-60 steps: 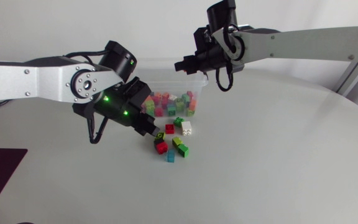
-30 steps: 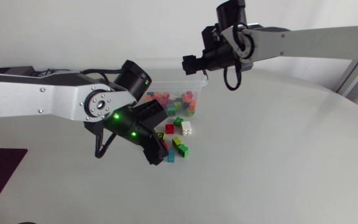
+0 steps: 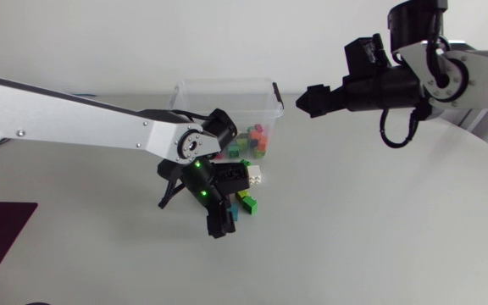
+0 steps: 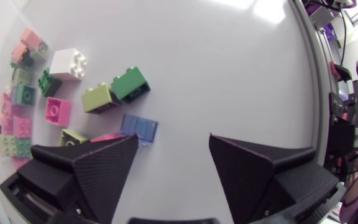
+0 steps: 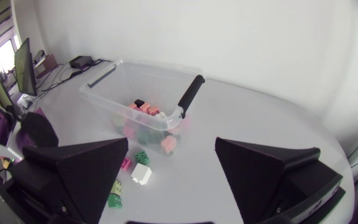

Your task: Place the duplo bricks in the container

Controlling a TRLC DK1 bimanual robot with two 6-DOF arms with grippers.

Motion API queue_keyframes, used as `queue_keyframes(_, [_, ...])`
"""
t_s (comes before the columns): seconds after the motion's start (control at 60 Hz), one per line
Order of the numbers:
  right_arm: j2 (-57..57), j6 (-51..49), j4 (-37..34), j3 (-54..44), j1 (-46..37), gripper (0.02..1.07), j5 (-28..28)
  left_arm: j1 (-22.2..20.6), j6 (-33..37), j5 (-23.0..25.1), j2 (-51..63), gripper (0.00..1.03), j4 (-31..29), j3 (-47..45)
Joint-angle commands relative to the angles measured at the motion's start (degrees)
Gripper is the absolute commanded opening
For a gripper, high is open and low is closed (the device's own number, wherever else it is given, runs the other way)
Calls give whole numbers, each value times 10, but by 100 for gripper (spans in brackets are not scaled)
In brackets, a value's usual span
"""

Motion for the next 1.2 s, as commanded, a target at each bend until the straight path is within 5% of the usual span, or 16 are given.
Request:
queue_keyframes(0.0, [-39, -19, -4, -41, -12, 103, -12, 11, 33, 8, 36, 79, -11, 29])
queue_keyframes(0.533, [-105, -35, -8, -127, -10, 103, -34, 21, 43, 10, 96, 79, -6, 89])
queue_keyframes(0.767, [-131, -35, -14, -137, -12, 102, -34, 16, -78, 8, 140, 78, -57, 158])
queue_keyframes(0.917, [-140, -36, -17, -142, -15, 102, -34, 12, -152, -18, 146, 64, -71, 167])
queue_keyframes(1.183, [-160, -36, -18, -158, -16, 102, -35, -3, -233, -31, 147, 54, -80, 155])
